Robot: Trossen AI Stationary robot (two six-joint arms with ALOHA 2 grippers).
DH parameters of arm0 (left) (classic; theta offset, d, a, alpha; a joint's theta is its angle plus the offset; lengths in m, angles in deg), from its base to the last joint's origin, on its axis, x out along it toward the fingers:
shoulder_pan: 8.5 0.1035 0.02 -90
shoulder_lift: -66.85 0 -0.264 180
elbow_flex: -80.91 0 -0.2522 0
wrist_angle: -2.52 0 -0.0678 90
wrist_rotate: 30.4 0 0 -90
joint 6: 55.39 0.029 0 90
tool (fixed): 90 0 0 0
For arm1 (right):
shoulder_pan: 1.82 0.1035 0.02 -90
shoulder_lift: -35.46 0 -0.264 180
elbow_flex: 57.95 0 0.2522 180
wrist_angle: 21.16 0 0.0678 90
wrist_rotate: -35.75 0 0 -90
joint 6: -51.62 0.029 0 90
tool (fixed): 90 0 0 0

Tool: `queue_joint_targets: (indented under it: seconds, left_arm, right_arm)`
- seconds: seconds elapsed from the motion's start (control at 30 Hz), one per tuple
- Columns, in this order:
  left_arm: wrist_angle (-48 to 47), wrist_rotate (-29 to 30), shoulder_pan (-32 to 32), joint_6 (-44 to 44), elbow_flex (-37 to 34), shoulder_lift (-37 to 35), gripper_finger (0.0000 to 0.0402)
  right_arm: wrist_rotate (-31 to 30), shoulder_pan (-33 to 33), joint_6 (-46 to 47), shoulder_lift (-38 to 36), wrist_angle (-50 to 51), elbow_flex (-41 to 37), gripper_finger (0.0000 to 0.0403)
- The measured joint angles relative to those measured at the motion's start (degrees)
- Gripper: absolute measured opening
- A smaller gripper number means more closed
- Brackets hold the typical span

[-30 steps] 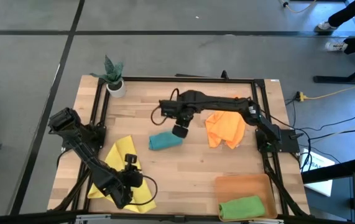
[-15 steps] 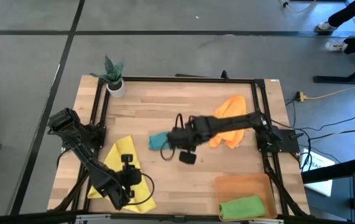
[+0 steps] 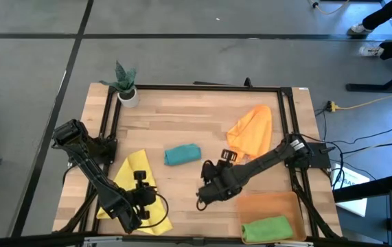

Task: Roll microfiber towels into tight, uniform cylinder then place into a basket
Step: Put the blue microfiber towel into the orange bin

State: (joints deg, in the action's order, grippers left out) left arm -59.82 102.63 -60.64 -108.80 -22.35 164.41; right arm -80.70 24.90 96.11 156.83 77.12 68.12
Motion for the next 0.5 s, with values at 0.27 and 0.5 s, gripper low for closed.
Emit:
queue_joint_targets:
  seconds: [0.27, 0.5]
  left_arm:
    - [0.0, 7.4, 4.4, 6.6, 0.0, 0.0, 0.0066]
    - [0.2, 7.0, 9.0, 9.8, 0.0, 0.0, 0.0066]
  right_arm:
    - [-4.1, 0.4, -15.1, -0.1, -18.0, -10.5, 0.0119]
    - [-4.0, -0.4, -29.9, 0.0, -29.0, -15.0, 0.0119]
